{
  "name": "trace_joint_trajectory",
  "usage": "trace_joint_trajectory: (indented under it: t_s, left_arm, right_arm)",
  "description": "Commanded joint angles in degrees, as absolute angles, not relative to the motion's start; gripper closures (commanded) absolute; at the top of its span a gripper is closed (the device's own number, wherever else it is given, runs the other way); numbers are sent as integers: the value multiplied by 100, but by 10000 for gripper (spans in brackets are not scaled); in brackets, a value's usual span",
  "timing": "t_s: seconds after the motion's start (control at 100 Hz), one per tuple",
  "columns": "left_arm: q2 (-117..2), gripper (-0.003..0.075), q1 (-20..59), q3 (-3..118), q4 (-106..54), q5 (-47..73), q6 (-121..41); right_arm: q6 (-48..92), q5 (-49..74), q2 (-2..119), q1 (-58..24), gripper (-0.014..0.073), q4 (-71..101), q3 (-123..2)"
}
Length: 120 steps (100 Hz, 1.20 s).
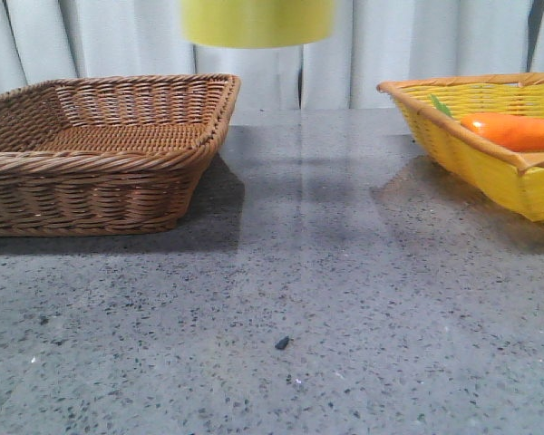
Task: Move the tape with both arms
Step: 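Carry the tape roll with the left gripper into the brown wicker basket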
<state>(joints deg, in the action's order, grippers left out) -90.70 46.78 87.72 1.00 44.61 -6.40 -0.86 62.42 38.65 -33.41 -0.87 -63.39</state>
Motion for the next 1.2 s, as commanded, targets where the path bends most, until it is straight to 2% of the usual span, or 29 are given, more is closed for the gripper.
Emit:
trace_joint_trajectory:
  t_s: [0.0,0.41,0.75,1.19]
  left_arm:
    - [-8760,741,4446,8906,172,4343,-642]
    - [-8747,741,3841,8199,161,4281,-577]
    - [-8734,741,3630,7980,0,4197,-577]
    - [-8457,741,3393,7068,-388,3585,-566]
  right_arm:
    - [-78,5883,3874,-3349,668,-123,-6410]
    - [-78,5867,3874,-3349,668,-123,-6347]
    - [-78,5854,3874,-3349,668,-123,-6347]
    - [-78,5793,3874,-3349,668,-123,-6347]
